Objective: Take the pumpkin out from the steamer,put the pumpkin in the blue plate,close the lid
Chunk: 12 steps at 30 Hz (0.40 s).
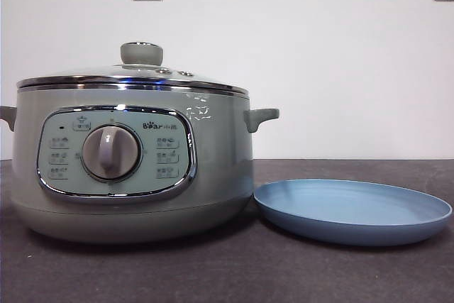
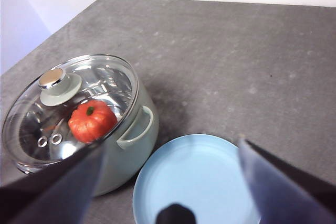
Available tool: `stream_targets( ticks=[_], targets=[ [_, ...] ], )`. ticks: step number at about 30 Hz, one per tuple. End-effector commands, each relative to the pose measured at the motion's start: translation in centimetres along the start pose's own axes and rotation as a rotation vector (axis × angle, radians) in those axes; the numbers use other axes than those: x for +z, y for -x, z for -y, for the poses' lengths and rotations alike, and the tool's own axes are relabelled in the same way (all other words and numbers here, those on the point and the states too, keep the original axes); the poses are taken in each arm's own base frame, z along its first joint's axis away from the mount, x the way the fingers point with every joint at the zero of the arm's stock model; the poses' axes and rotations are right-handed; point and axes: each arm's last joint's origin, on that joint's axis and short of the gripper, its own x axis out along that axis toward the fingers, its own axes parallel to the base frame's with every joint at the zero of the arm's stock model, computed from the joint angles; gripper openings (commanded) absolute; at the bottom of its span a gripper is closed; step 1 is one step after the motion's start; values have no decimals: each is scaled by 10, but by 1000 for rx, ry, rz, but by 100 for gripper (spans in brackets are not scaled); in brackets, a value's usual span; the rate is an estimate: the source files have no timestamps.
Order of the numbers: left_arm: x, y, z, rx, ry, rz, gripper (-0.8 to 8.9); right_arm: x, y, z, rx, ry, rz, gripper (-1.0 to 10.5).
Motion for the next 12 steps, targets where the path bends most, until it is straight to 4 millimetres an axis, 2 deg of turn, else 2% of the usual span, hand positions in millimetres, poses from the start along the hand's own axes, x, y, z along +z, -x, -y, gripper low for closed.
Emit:
stream_targets(
  ticks=[1, 6, 12],
  targets=[
    [6, -15, 5, 10, -24, -27, 409, 1, -2, 0, 8, -14, -6, 477],
    [16, -46, 15, 74, -104, -94, 409, 0, -6, 0, 20, -19, -21, 477],
    [20, -81, 18, 138, -184, -181, 409, 0, -7, 0, 20, -24, -23, 473]
  ],
)
